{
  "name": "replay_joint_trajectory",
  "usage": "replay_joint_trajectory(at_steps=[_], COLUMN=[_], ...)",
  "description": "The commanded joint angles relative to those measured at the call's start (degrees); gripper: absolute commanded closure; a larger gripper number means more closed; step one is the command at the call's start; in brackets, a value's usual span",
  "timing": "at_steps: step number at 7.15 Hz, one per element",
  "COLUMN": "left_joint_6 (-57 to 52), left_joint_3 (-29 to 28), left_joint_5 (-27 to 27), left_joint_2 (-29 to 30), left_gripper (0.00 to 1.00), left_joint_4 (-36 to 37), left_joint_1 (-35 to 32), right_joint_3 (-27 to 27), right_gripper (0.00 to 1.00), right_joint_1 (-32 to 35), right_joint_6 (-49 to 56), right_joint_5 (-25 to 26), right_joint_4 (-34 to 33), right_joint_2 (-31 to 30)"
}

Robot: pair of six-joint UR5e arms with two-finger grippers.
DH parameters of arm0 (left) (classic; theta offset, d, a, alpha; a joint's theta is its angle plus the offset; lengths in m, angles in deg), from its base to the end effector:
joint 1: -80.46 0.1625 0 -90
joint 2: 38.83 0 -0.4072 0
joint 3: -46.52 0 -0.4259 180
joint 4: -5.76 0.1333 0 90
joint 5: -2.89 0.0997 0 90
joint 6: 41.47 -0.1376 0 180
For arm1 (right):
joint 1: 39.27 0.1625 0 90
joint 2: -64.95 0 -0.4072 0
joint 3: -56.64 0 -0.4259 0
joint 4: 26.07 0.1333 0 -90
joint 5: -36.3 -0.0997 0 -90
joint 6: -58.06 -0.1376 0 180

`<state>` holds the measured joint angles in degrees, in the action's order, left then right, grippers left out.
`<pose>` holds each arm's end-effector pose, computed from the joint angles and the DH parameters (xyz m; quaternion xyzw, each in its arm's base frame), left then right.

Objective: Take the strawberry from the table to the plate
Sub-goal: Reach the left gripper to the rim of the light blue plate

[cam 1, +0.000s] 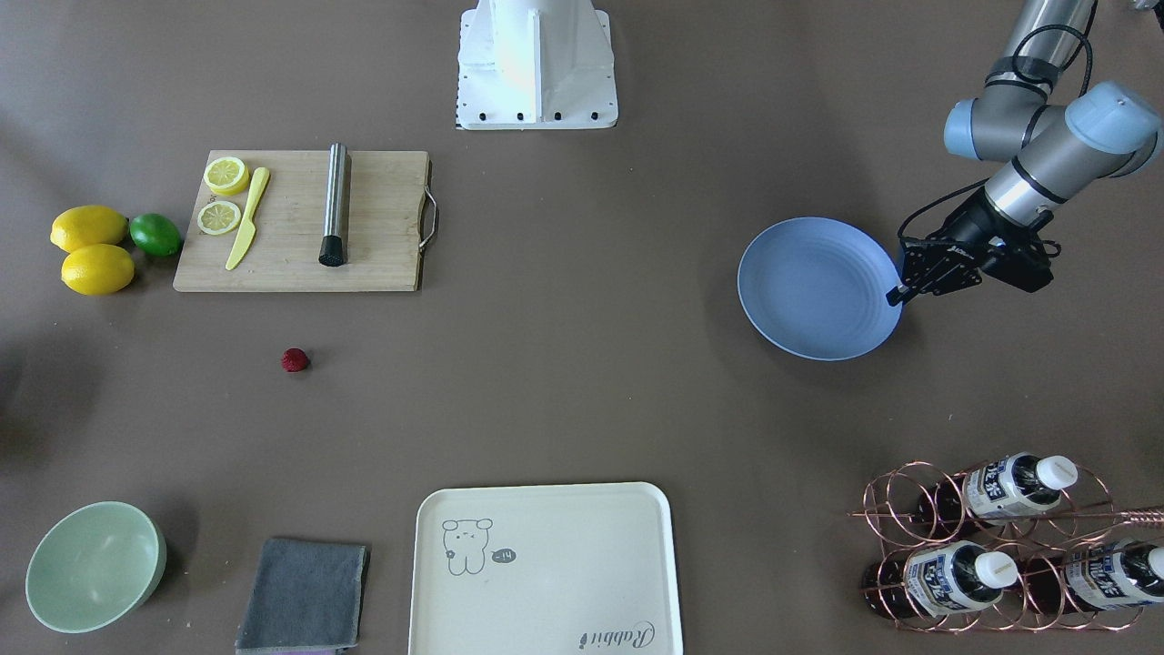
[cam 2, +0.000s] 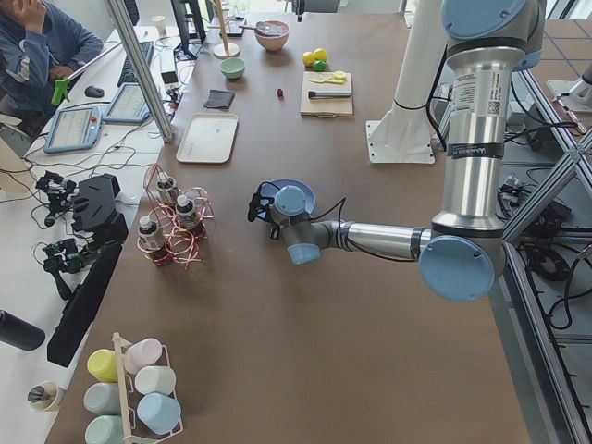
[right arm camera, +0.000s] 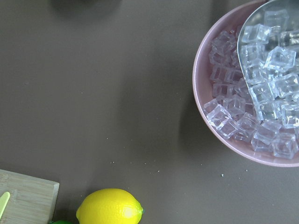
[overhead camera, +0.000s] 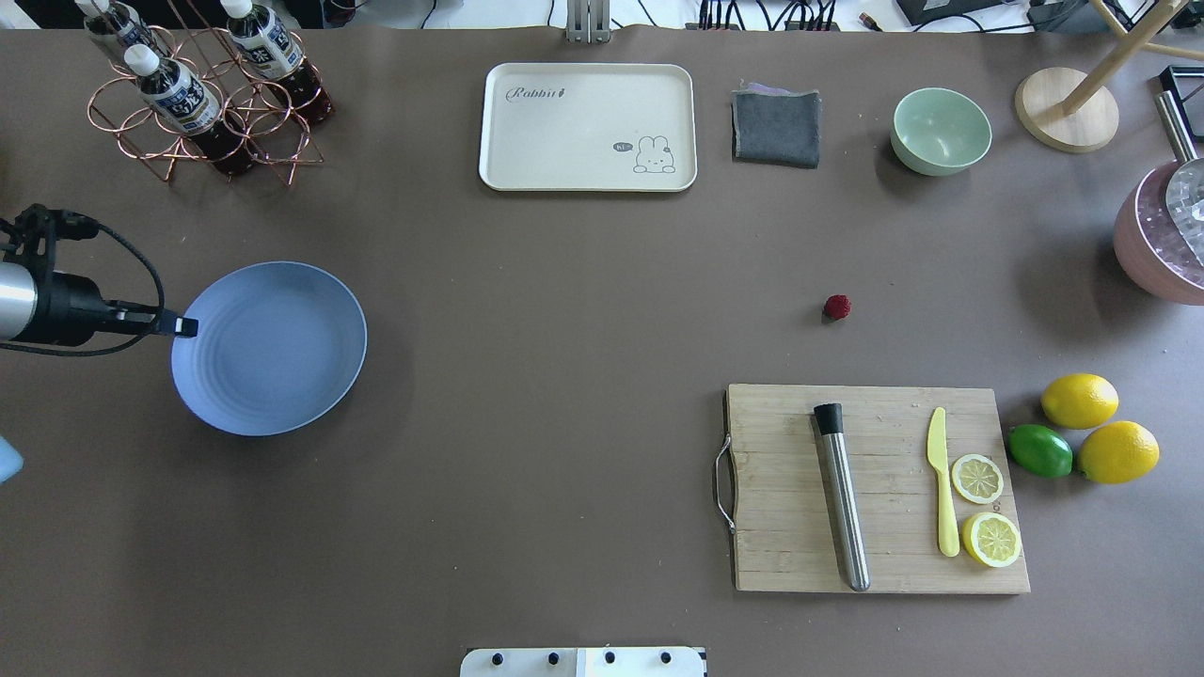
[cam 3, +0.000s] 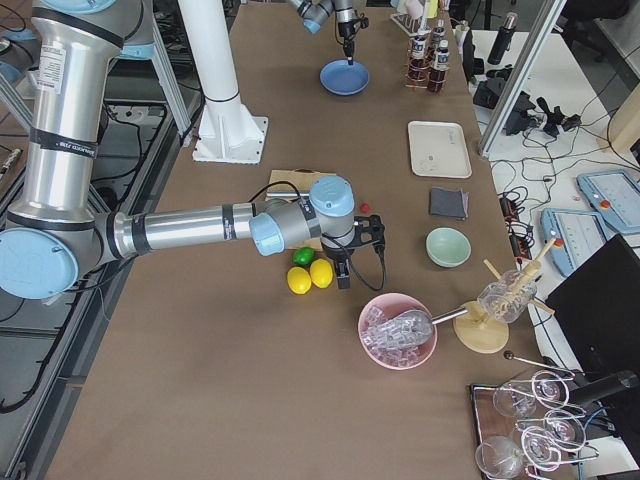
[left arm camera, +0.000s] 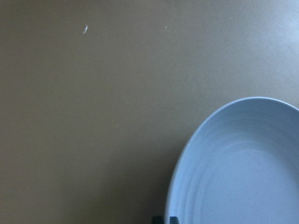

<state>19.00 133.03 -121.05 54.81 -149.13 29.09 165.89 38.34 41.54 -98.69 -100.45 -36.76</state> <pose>0.3288 -0.5019 0.5255 0.1463 0.5510 0.0013 0.8216 -0.0656 -0.4663 0.5556 0.0860 -0.4092 -0.0441 0.9073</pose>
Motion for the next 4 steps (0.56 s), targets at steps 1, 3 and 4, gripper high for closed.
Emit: replay_joint_trajectory(at_steps=[1,3,4], left_joint_6=[4.04,6.93,7.64], left_joint_3=[0.06,-0.11,-0.11], left_joint_5=[0.54,6.75,9.22], left_joint_2=[10.47,17.6,19.9], left_gripper=[1.0,1.0,1.0], left_joint_4=[9.21,16.42,18.46], left_joint_1=[1.44,6.86,8.81], right_joint_3=[0.0,0.0,0.0], right_gripper=[0.0,0.0,0.0], right_joint_1=[0.0,0.0,0.0], right_joint_6=[-0.01,-0.01,-0.01], right_joint_5=[-0.01,-0.01,-0.09], right_joint_4=[-0.06,-0.06,-0.06], right_joint_2=[0.01,0.1,0.1])
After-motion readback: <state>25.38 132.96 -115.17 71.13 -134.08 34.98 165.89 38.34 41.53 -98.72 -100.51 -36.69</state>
